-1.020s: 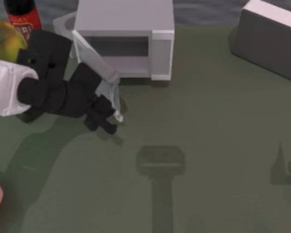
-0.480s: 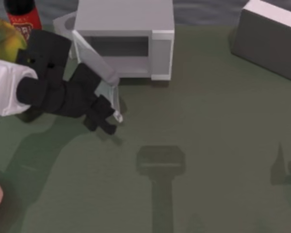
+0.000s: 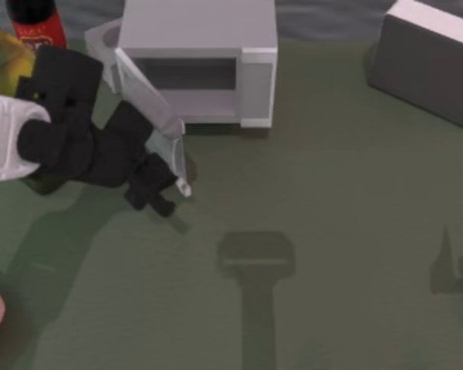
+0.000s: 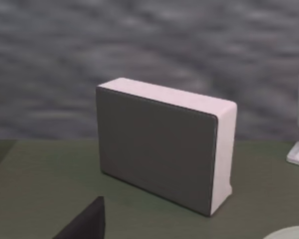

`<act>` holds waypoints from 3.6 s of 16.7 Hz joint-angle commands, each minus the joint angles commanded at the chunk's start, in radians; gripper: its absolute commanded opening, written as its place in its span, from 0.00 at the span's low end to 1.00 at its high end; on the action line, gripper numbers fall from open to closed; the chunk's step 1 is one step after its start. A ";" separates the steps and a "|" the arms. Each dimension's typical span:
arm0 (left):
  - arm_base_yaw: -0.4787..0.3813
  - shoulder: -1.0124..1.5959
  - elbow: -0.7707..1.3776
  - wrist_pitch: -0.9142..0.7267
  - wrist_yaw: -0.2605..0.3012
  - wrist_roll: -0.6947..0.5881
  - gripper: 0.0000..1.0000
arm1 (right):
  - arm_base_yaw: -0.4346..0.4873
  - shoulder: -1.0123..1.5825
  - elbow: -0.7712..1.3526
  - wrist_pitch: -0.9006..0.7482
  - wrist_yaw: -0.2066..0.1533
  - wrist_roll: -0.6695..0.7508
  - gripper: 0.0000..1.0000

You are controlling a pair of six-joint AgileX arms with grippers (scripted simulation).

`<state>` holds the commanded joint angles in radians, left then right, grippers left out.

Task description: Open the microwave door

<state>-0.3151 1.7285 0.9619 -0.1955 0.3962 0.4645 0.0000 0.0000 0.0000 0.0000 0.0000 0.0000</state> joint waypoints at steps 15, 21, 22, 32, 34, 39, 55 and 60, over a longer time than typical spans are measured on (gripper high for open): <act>0.000 0.000 0.000 0.000 0.000 0.000 0.00 | 0.000 0.000 0.000 0.000 0.000 0.000 1.00; 0.000 0.000 0.000 0.000 0.000 0.000 0.00 | 0.000 0.000 0.000 0.000 0.000 0.000 1.00; 0.000 0.000 0.000 0.000 0.000 0.000 0.00 | 0.000 0.000 0.000 0.000 0.000 0.000 1.00; 0.035 -0.001 0.005 -0.039 0.050 0.081 0.00 | 0.000 0.000 0.000 0.000 0.000 0.000 1.00; 0.035 -0.001 0.005 -0.039 0.050 0.081 0.00 | 0.000 0.000 0.000 0.000 0.000 0.000 1.00; 0.035 -0.001 0.005 -0.039 0.050 0.081 0.00 | 0.000 0.000 0.000 0.000 0.000 0.000 1.00; 0.035 -0.001 0.005 -0.039 0.050 0.081 0.00 | 0.000 0.000 0.000 0.000 0.000 0.000 1.00; 0.040 0.001 0.003 -0.053 0.066 0.102 0.00 | 0.000 0.000 0.000 0.000 0.000 0.000 1.00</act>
<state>-0.2752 1.7299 0.9651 -0.2487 0.4622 0.5662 0.0000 0.0000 0.0000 0.0000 0.0000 0.0000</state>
